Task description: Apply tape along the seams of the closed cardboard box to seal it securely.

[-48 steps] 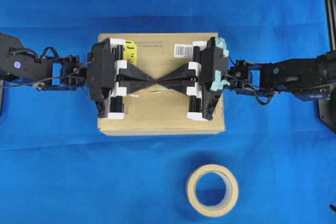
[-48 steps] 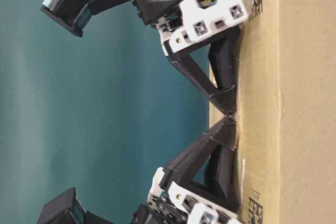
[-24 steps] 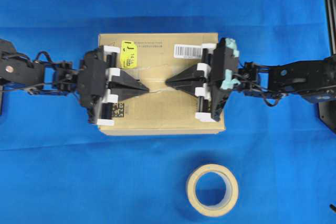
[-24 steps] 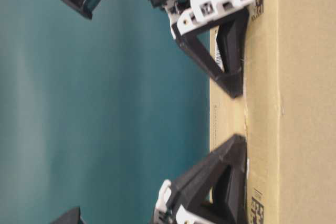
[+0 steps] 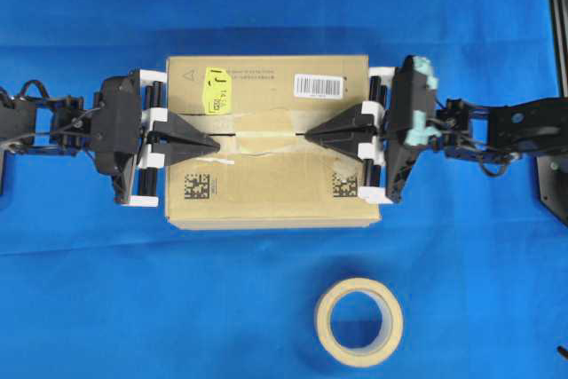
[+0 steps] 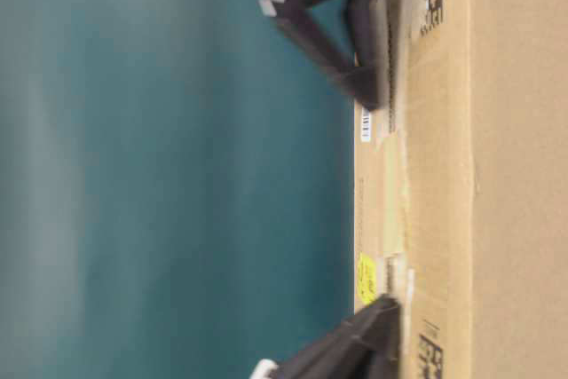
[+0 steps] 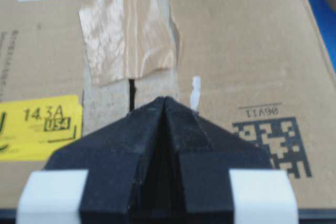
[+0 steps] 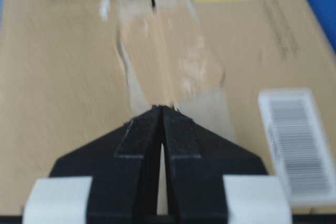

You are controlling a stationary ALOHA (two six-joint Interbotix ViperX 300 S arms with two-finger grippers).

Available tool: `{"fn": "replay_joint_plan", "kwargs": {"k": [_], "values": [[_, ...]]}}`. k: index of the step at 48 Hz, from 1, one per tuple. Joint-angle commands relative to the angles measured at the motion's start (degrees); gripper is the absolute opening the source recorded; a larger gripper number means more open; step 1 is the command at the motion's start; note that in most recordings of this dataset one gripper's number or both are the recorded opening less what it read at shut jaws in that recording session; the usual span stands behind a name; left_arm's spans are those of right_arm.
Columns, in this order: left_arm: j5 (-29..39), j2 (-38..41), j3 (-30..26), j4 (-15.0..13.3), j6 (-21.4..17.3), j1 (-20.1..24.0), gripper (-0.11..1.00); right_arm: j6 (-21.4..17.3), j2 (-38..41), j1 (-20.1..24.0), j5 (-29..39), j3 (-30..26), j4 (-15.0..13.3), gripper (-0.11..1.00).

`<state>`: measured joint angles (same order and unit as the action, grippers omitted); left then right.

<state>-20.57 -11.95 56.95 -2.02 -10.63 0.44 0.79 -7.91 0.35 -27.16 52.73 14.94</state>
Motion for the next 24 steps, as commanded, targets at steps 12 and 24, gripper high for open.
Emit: {"fn": "replay_joint_plan", "kwargs": {"k": [12, 24], "values": [[2.7, -12.7, -1.6, -0.1, -1.9, 0.8, 0.0, 4.2, -16.3, 0.1, 7.7, -1.2, -1.4, -0.02], [7.8, -26.5, 6.1, -0.2, 1.8, 2.2, 0.0, 5.6, -30.9, -0.1, 13.8, 6.1, -1.5, -0.02]]}}
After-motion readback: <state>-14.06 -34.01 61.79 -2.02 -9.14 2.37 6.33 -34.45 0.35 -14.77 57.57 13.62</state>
